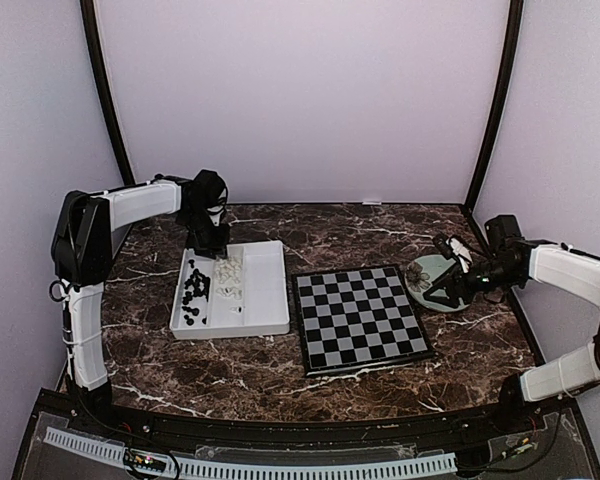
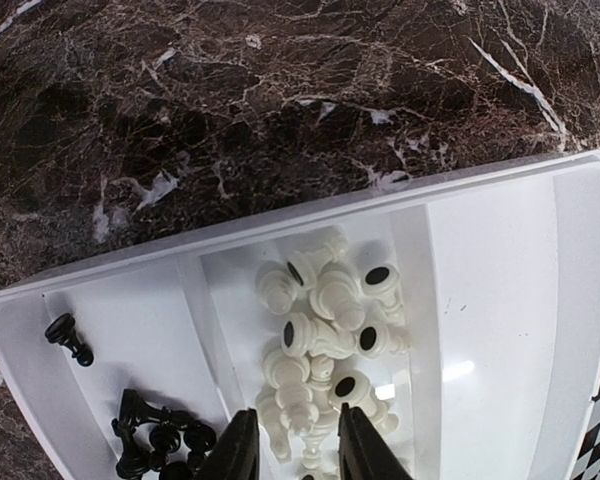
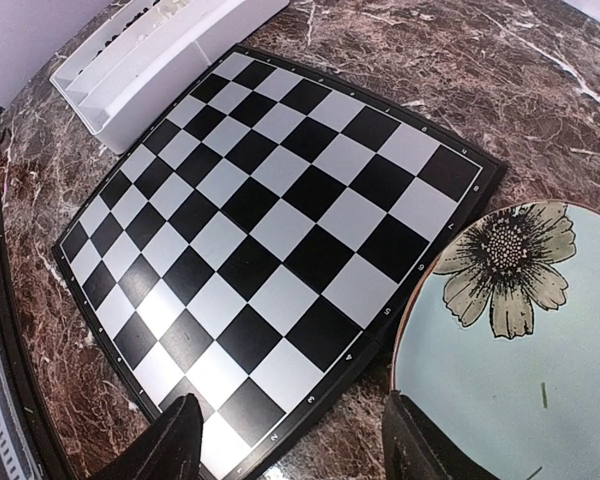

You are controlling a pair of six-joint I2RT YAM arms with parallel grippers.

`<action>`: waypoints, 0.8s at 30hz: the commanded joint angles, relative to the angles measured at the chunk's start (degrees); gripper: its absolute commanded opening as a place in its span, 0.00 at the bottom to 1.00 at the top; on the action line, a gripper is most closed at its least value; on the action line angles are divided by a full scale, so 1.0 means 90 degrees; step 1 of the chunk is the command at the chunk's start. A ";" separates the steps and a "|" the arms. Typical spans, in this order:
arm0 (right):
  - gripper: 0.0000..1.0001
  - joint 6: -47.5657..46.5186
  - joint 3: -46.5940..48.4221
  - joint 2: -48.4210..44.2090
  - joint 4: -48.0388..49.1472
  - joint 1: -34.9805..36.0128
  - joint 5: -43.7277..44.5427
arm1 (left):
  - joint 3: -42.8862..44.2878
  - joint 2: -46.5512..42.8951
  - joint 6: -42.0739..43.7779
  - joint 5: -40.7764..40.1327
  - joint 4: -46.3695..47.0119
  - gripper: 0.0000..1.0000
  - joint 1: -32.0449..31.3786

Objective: Set up the chess pieces on the board
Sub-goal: Pick up the king from the storage box.

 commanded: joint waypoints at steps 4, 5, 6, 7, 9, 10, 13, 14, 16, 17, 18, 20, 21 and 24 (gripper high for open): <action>0.63 -0.0054 -0.0038 0.0071 0.0103 -0.0038 -0.0127 | -0.0107 -0.0009 -0.0091 0.0001 -0.0169 0.28 0.0030; 0.63 -0.0055 -0.0040 0.0075 0.0103 -0.0043 -0.0125 | -0.0112 0.0000 -0.0076 0.0014 -0.0159 0.28 0.0030; 0.63 -0.0055 -0.0042 0.0076 0.0103 -0.0039 -0.0125 | -0.0113 0.0023 -0.0072 0.0023 -0.0146 0.27 0.0030; 0.63 -0.0055 -0.0042 0.0076 0.0101 -0.0038 -0.0125 | -0.0114 0.0031 -0.0062 0.0042 -0.0131 0.27 0.0030; 0.63 -0.0064 -0.0042 0.0068 0.0094 -0.0039 -0.0125 | -0.0116 0.0063 -0.0063 0.0057 -0.0115 0.26 0.0031; 0.63 -0.0064 -0.0042 0.0066 0.0094 -0.0038 -0.0120 | -0.0115 0.0081 -0.0061 0.0064 -0.0109 0.26 0.0030; 0.63 -0.0064 -0.0043 0.0062 0.0090 -0.0038 -0.0116 | -0.0119 0.0109 -0.0061 0.0067 -0.0101 0.25 0.0036; 0.63 -0.0064 -0.0049 0.0054 0.0088 -0.0039 -0.0115 | -0.0126 0.0117 -0.0060 0.0062 -0.0102 0.25 0.0032; 0.63 -0.0072 -0.0051 0.0056 0.0085 -0.0038 -0.0117 | -0.0124 0.0137 -0.0051 0.0077 -0.0072 0.24 0.0030; 0.63 -0.0074 -0.0051 0.0046 0.0090 -0.0038 -0.0111 | -0.0124 0.0148 -0.0049 0.0083 -0.0054 0.23 0.0025; 0.63 -0.0074 -0.0052 0.0044 0.0085 -0.0038 -0.0109 | -0.0119 0.0152 -0.0049 0.0093 -0.0049 0.22 0.0028; 0.63 -0.0074 -0.0052 0.0047 0.0084 -0.0038 -0.0106 | -0.0088 0.0156 -0.0054 0.0127 -0.0060 0.18 0.0021; 0.63 -0.0074 -0.0052 0.0038 0.0089 -0.0038 -0.0106 | -0.0067 0.0155 -0.0061 0.0133 -0.0092 0.17 0.0021; 0.63 -0.0084 -0.0070 0.0029 0.0094 -0.0038 -0.0096 | 0.0048 0.0155 -0.0065 0.0140 -0.0201 0.11 0.0012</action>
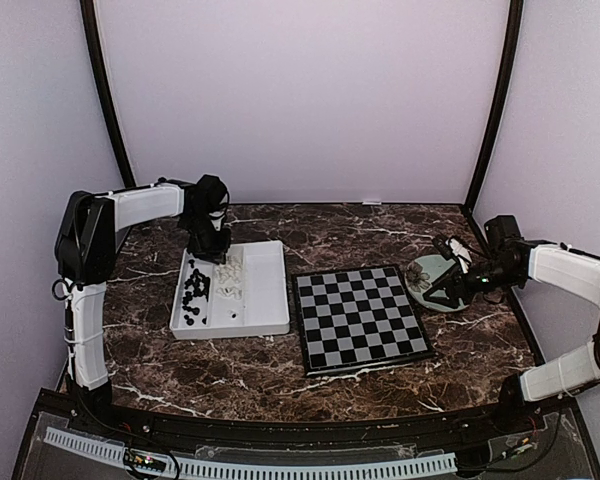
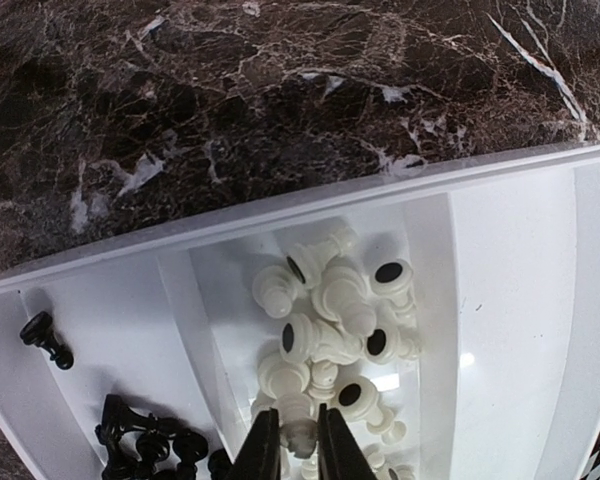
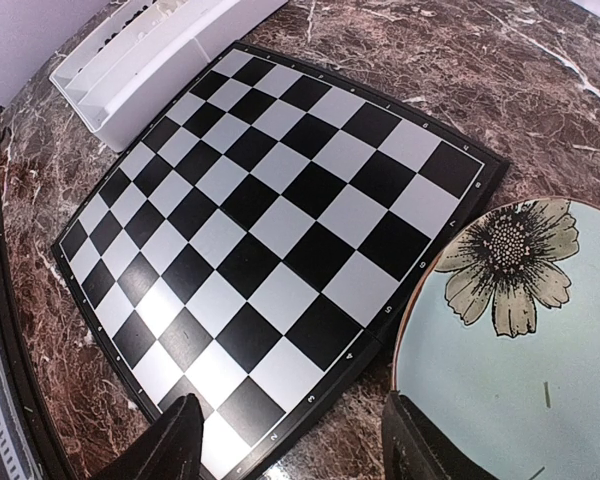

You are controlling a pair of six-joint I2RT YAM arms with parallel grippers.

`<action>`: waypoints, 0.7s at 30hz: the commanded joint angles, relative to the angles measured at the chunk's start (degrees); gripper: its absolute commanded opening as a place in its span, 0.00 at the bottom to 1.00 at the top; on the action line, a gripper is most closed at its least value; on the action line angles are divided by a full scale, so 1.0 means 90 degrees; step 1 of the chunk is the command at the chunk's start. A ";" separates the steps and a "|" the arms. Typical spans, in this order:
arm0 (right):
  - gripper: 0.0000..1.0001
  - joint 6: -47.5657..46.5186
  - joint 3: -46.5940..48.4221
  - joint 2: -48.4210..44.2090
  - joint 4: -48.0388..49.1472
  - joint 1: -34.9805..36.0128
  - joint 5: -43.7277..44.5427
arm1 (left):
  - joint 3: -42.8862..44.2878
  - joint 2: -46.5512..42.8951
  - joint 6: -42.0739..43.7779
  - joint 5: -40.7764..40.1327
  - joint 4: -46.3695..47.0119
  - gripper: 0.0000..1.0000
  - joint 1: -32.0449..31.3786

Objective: Set up the chess pieces on the board
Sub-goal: Pick up the king from the storage box.

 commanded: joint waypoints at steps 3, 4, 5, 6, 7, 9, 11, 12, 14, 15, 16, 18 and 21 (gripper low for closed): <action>0.63 -0.0081 -0.0059 -0.0020 0.0095 -0.0044 -0.0096 | 0.0187 -0.0023 -0.0014 -0.0013 -0.0346 0.07 0.0006; 0.63 -0.0081 -0.0059 -0.0024 0.0092 -0.0039 -0.0101 | 0.0279 -0.0024 -0.0004 -0.0084 -0.0468 0.07 -0.0002; 0.63 -0.0081 -0.0059 -0.0031 0.0085 -0.0038 -0.0096 | 0.0336 -0.0037 0.0009 -0.0130 -0.0542 0.06 -0.0019; 0.63 -0.0081 -0.0059 -0.0041 0.0082 -0.0038 -0.0096 | 0.0460 -0.0074 0.0038 -0.0171 -0.0700 0.06 -0.0039; 0.63 -0.0084 -0.0059 -0.0043 0.0084 -0.0038 -0.0096 | 0.0530 -0.0098 0.0054 -0.0360 -0.0790 0.06 -0.0075; 0.63 -0.0081 -0.0066 -0.0053 0.0099 -0.0038 -0.0102 | 0.0787 -0.0223 0.0098 -0.0475 -0.1033 0.06 -0.0140; 0.63 -0.0090 -0.0059 -0.0053 0.0101 -0.0038 -0.0114 | 0.0944 -0.0383 0.0129 -0.0508 -0.1228 0.06 -0.0221; 0.63 -0.0091 -0.0054 -0.0045 0.0095 -0.0038 -0.0122 | 0.0996 -0.0495 0.0144 -0.0518 -0.1353 0.06 -0.0296; 0.62 -0.0084 -0.0042 -0.0046 0.0094 -0.0044 -0.0135 | 0.1123 -0.0678 0.0168 -0.0504 -0.1478 0.06 -0.0459; 0.62 -0.0074 -0.0032 -0.0057 0.0091 -0.0047 -0.0165 | 0.1206 -0.0732 0.0188 -0.0446 -0.1511 0.06 -0.0532; 0.62 -0.0056 -0.0025 -0.0059 0.0101 -0.0048 -0.0190 | 0.1244 -0.0841 0.0203 -0.0403 -0.1550 0.06 -0.0721; 0.62 0.0013 -0.0010 -0.0072 0.0124 -0.0074 -0.0208 | 0.1395 -0.0947 0.0245 -0.0085 -0.1560 0.07 -0.1083; 0.62 0.0190 0.0000 -0.0063 0.0270 -0.0154 -0.0174 | 0.1519 -0.0993 0.0211 0.0309 -0.1383 0.07 -0.1785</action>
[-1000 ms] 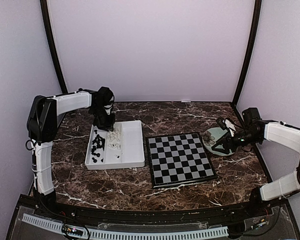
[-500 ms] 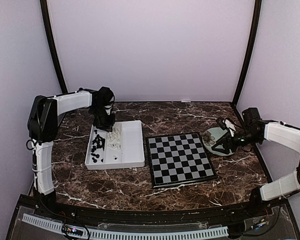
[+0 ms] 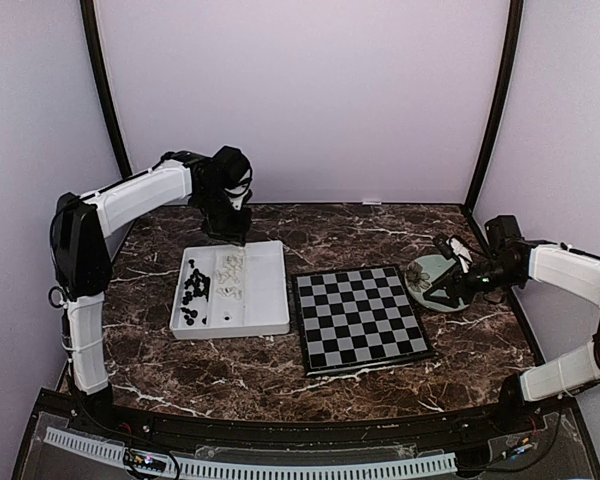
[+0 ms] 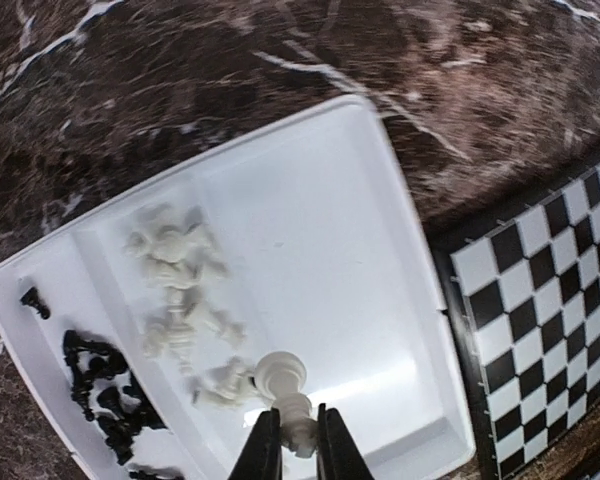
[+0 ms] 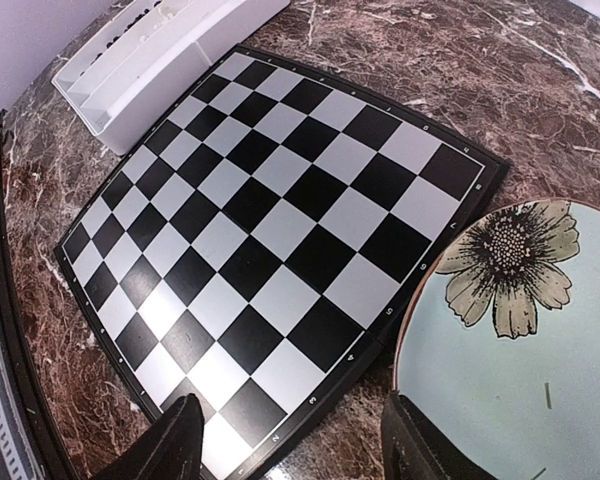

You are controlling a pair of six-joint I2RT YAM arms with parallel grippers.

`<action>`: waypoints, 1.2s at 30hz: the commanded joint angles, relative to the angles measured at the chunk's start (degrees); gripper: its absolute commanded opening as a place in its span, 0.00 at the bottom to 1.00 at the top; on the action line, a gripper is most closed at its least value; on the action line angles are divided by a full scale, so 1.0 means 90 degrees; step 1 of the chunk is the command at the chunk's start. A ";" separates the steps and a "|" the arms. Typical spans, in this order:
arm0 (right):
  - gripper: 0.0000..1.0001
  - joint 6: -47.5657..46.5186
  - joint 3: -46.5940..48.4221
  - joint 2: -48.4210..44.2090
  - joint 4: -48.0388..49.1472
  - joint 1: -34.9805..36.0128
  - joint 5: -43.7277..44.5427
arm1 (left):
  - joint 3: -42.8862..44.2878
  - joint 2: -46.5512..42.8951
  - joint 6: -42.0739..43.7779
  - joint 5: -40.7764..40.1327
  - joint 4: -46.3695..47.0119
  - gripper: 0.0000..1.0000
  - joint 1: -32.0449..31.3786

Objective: Set up the chess pieces on the board
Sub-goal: Place the king on e1.

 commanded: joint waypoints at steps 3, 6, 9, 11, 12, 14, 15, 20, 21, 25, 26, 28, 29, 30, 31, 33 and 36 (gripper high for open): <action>0.62 0.0304 0.0040 -0.0037 0.0351 -0.0224 -0.0004 | 0.0360 -0.0494 0.0033 0.1002 0.0194 0.07 -0.1400; 0.62 0.0409 0.0023 -0.0046 0.0443 -0.0289 0.0078 | 0.0343 -0.0418 0.0141 0.1281 0.0680 0.06 -0.2022; 0.62 0.0541 -0.0012 -0.0059 0.0592 -0.0320 0.0345 | 0.0289 -0.0226 0.0535 0.1392 0.1014 0.06 -0.2474; 0.62 0.0568 -0.0012 -0.0035 0.0627 -0.0321 0.0464 | 0.0335 -0.0074 0.0754 0.1449 0.1055 0.06 -0.2757; 0.62 0.0577 -0.0017 -0.0027 0.0628 -0.0319 0.0482 | 0.0356 -0.0030 0.0820 0.1486 0.1066 0.06 -0.2897; 0.62 0.0580 -0.0031 -0.0024 0.0619 -0.0320 0.0480 | 0.0391 0.0108 0.0997 0.1573 0.1087 0.06 -0.3085; 0.62 0.0578 -0.0039 -0.0028 0.0617 -0.0321 0.0487 | 0.0398 0.0189 0.1100 0.1589 0.1094 0.06 -0.3187; 0.62 0.0521 -0.0042 -0.0002 0.0619 -0.0527 0.0507 | 0.0512 0.0539 0.1511 0.1487 0.1013 0.06 -0.3531; 0.62 0.0507 -0.0042 0.0004 0.0622 -0.0527 0.0505 | 0.0522 0.0639 0.1541 0.1468 0.0985 0.06 -0.3603; 0.62 0.0472 -0.0068 -0.0004 0.0607 -0.0527 0.0500 | 0.0533 0.0840 0.1693 0.1345 0.1017 0.06 -0.3771; 0.62 0.0463 -0.0071 -0.0009 0.0613 -0.0527 0.0495 | 0.0532 0.0890 0.1701 0.1320 0.1074 0.06 -0.3792; 0.62 0.0456 -0.0076 -0.0006 0.0607 -0.0527 0.0492 | 0.0546 0.0960 0.1667 0.1351 0.1175 0.06 -0.3831; 0.62 0.0449 -0.0080 0.0001 0.0609 -0.0527 0.0494 | 0.0558 0.0990 0.1653 0.1371 0.1214 0.06 -0.3844; 0.62 0.0445 -0.0081 0.0006 0.0620 -0.0527 0.0495 | 0.0605 0.1059 0.1630 0.1402 0.1255 0.06 -0.3858; 0.62 0.0440 -0.0081 0.0011 0.0619 -0.0527 0.0495 | 0.0687 0.1098 0.1620 0.1408 0.1268 0.06 -0.3880; 0.62 0.0429 -0.0081 0.0022 0.0611 -0.0526 0.0495 | 0.0874 0.1251 0.1611 0.1368 0.1263 0.06 -0.3931; 0.62 0.0417 -0.0076 0.0046 0.0622 -0.0527 0.0479 | 0.1193 0.1529 0.1610 0.1318 0.1204 0.06 -0.3978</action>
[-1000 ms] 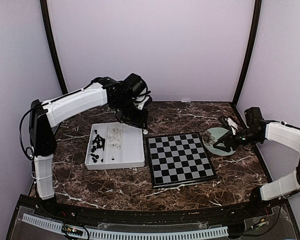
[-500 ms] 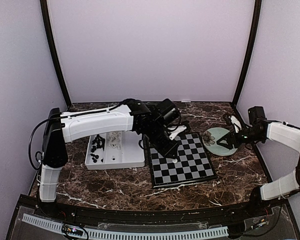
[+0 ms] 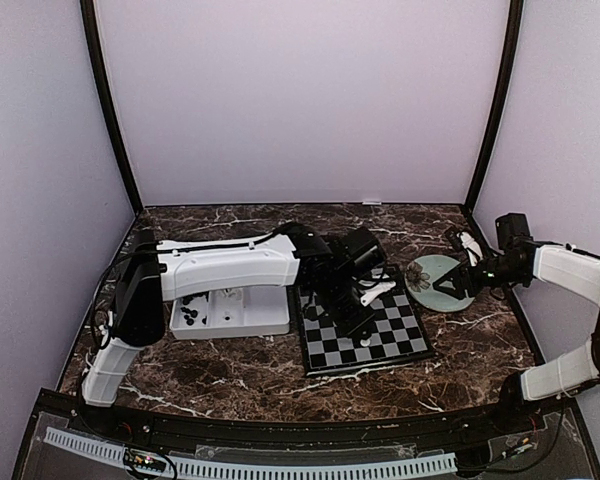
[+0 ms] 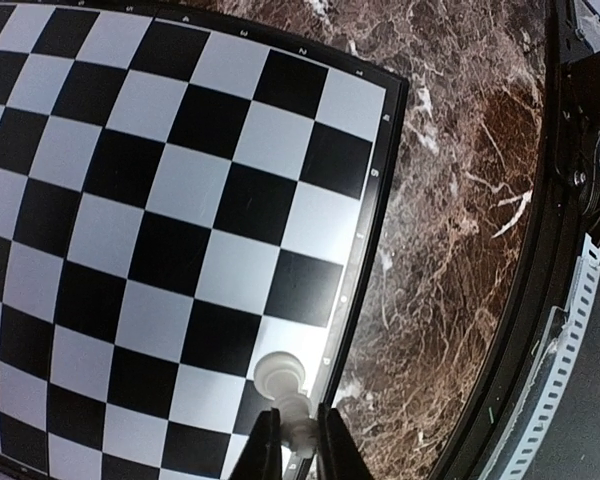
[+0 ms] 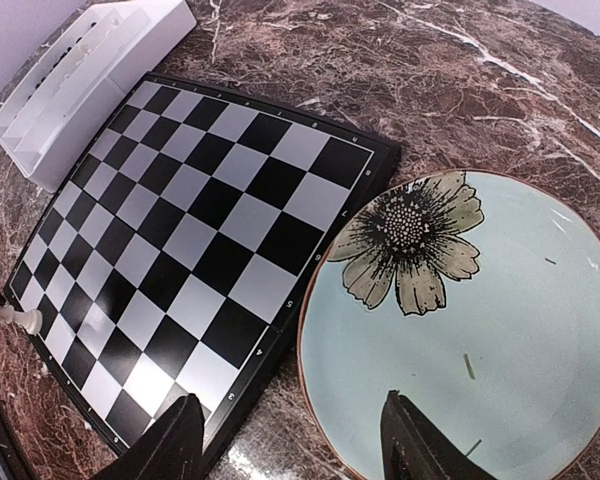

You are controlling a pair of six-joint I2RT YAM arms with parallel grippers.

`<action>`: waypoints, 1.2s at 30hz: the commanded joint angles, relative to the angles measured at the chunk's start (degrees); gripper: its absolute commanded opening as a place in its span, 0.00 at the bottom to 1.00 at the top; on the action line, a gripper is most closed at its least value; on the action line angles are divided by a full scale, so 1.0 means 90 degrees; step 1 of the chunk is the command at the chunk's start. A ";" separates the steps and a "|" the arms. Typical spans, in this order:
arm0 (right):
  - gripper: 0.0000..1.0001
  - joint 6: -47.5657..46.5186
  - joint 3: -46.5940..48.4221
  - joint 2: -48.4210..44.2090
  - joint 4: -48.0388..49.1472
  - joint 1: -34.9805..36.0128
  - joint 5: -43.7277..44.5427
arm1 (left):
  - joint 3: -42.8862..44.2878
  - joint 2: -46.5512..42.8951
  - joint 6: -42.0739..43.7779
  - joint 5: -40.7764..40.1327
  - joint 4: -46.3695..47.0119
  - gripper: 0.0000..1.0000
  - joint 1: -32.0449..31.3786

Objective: Set up the chess pieces on the board
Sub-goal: Place the king on e1.

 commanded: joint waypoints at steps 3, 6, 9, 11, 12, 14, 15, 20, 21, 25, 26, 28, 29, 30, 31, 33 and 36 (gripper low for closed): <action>0.62 -0.0076 -0.0042 0.0087 0.0111 -0.0014 -0.0049 | 0.0780 0.0380 0.0087 -0.0101 0.0017 0.06 -0.0102; 0.62 -0.0093 -0.0027 0.0112 0.0097 -0.0014 -0.0062 | 0.0997 0.0575 0.0086 -0.0030 -0.0016 0.06 -0.0112; 0.62 -0.0098 -0.0025 0.0121 0.0099 -0.0014 -0.0062 | 0.1201 0.0751 0.0091 0.0060 -0.0036 0.06 -0.0122; 0.62 -0.0103 -0.0024 0.0122 0.0089 -0.0014 -0.0066 | 0.1292 0.0832 0.0080 0.0103 -0.0043 0.06 -0.0136; 0.62 -0.0107 -0.0030 0.0122 0.0090 -0.0014 -0.0068 | 0.1312 0.0856 0.0074 0.0120 -0.0054 0.06 -0.0140; 0.62 -0.0115 -0.0027 0.0124 0.0077 -0.0014 -0.0069 | 0.1392 0.0930 0.0059 0.0150 -0.0110 0.06 -0.0149; 0.62 -0.0115 -0.0027 0.0131 0.0077 -0.0009 -0.0071 | 0.1437 0.0969 0.0051 0.0173 -0.0164 0.06 -0.0150; 0.62 -0.0143 -0.0013 0.0180 0.0059 -0.0013 -0.0072 | 0.1536 0.1022 0.0033 0.0191 -0.0393 0.06 -0.0161; 0.62 -0.0146 -0.0013 0.0181 0.0060 -0.0012 -0.0072 | 0.1547 0.1026 0.0042 0.0194 -0.0472 0.06 -0.0161; 0.62 -0.0155 -0.0013 0.0180 0.0059 -0.0014 -0.0081 | 0.1608 0.1023 0.0052 0.0234 -0.0659 0.06 -0.0169; 0.62 -0.0157 -0.0013 0.0181 0.0062 -0.0012 -0.0081 | 0.1613 0.1024 0.0061 0.0247 -0.0684 0.06 -0.0170; 0.62 -0.0157 -0.0013 0.0181 0.0049 -0.0014 -0.0081 | 0.1602 0.1027 0.0058 0.0269 -0.0706 0.06 -0.0167; 0.62 -0.0155 -0.0013 0.0181 0.0051 -0.0014 -0.0081 | 0.1597 0.1032 0.0058 0.0295 -0.0696 0.06 -0.0165; 0.62 -0.0161 -0.0013 0.0172 0.0048 -0.0014 -0.0081 | 0.1596 0.1043 0.0053 0.0314 -0.0679 0.06 -0.0163; 0.62 -0.0158 -0.0013 0.0169 0.0054 -0.0009 -0.0081 | 0.1603 0.1055 0.0055 0.0343 -0.0670 0.06 -0.0167; 0.62 -0.0160 -0.0013 0.0171 0.0050 -0.0014 -0.0081 | 0.1605 0.1071 0.0057 0.0352 -0.0654 0.06 -0.0163; 0.62 -0.0157 -0.0013 0.0162 0.0038 -0.0014 -0.0081 | 0.1605 0.1101 0.0053 0.0345 -0.0642 0.07 -0.0171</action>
